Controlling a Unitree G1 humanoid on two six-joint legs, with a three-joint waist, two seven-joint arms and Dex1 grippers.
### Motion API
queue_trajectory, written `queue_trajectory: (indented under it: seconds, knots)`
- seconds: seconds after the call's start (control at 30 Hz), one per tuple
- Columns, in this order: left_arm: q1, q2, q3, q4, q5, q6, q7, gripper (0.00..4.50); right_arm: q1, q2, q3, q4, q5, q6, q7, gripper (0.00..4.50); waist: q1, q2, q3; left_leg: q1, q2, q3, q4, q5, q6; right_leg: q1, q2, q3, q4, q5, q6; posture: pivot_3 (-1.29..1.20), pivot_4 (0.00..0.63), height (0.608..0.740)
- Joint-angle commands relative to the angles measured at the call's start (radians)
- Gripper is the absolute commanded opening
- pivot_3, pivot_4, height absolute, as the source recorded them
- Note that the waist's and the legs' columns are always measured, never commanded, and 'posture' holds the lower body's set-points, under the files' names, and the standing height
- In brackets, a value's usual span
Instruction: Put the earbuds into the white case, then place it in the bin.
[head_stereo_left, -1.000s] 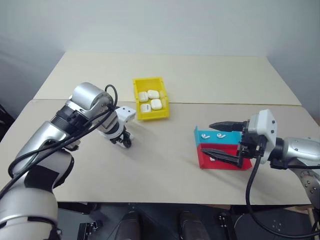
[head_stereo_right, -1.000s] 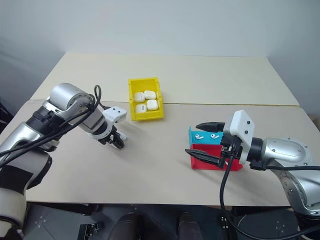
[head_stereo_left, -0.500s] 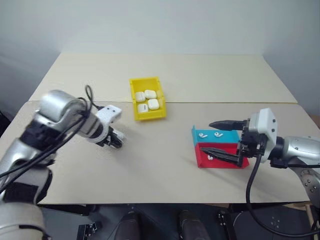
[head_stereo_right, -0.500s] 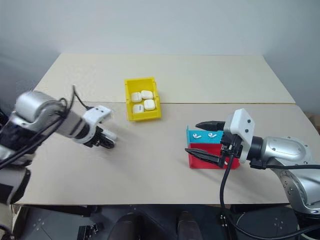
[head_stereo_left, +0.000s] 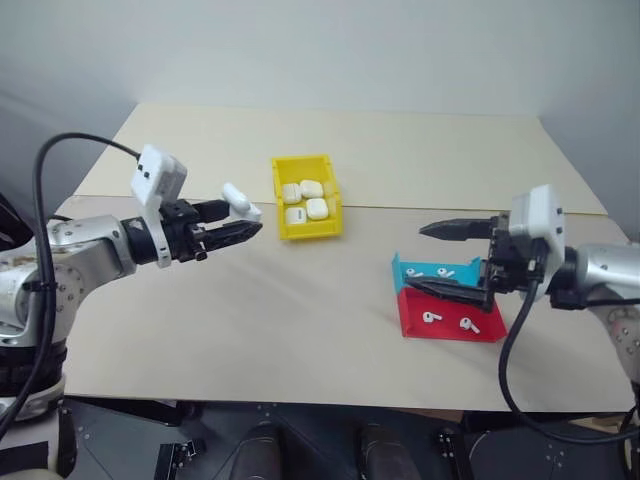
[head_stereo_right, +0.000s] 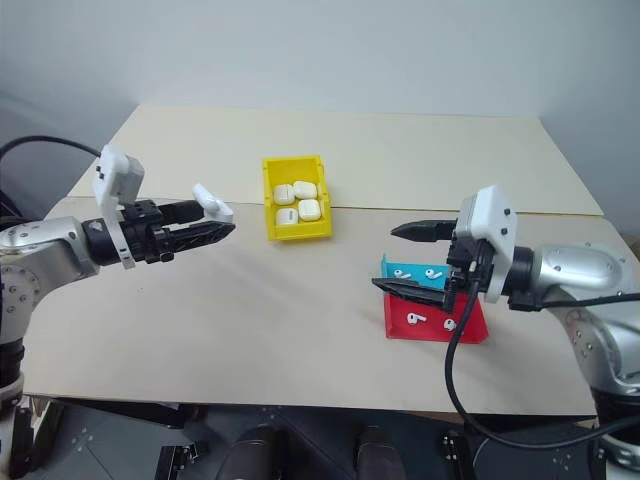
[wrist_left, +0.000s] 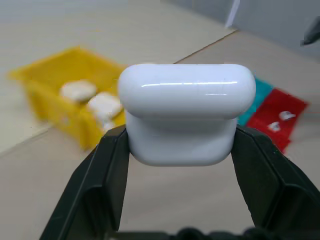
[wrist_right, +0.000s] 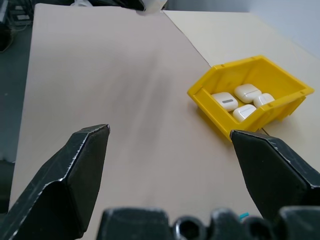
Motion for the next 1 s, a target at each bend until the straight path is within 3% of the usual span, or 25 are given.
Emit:
queue_trajectory:
  seconds: [0.03, 0.2, 0.43, 0.5, 0.67, 1.0]
  knots:
    - [-0.006, -0.075, -0.021, 0.025, 0.053, -0.223, -0.192, 2.78, -0.063, -0.065, 0.031, 0.031, -0.035, 0.001, 0.071, 4.5, -0.002, 0.0, 0.0, 0.0, 0.0, 0.001, 0.0, 0.0, 0.0, 0.0, 0.0, 0.0, 0.0, 0.0, 0.0, 0.0, 0.15, 0.74]
    - [-0.027, -0.18, -0.063, 0.016, 0.079, -0.292, -0.22, 2.78, -0.119, -0.17, 0.106, 0.078, -0.136, -0.003, 0.149, 4.5, -0.006, 0.0, 0.0, -0.001, 0.0, 0.0, 0.001, 0.0, 0.001, 0.0, 0.0, 0.0, 0.0, 0.0, 0.0, 0.0, 0.15, 0.74]
    - [-0.016, -0.246, -0.1, -0.049, 0.073, -0.314, -0.255, 2.78, -0.27, -0.328, 0.317, 0.094, -0.301, 0.06, 0.299, 4.5, -0.014, 0.001, 0.0, -0.001, 0.001, 0.0, 0.0, -0.001, 0.001, -0.002, 0.0, 0.001, 0.0, 0.0, 0.0, 0.0, 0.15, 0.74]
    - [-0.016, -0.263, -0.11, -0.056, 0.075, -0.313, -0.254, 2.78, -0.275, -0.335, 0.36, 0.097, -0.343, 0.042, 0.335, 4.5, -0.014, 0.001, 0.0, -0.001, 0.001, 0.001, 0.001, -0.001, 0.001, -0.001, 0.0, 0.001, 0.0, 0.0, 0.0, 0.0, 0.15, 0.74]
    - [-0.013, -0.287, -0.133, -0.072, 0.089, -0.317, -0.251, 2.78, -0.258, -0.311, 0.47, 0.124, -0.489, 0.043, 0.315, 3.35, -0.013, 0.001, 0.0, -0.001, 0.001, 0.0, 0.001, -0.001, 0.001, -0.001, 0.0, 0.001, 0.0, 0.0, 0.0, 0.0, 0.15, 0.74]
    - [0.033, -0.308, -0.137, -0.113, 0.094, -0.316, -0.24, 2.78, -0.292, -0.288, 0.596, 0.121, -0.625, 0.312, 0.304, 3.35, -0.012, 0.001, 0.0, -0.001, 0.001, 0.001, 0.001, -0.001, 0.001, -0.002, 0.0, 0.001, 0.0, 0.0, 0.0, 0.0, 0.15, 0.74]
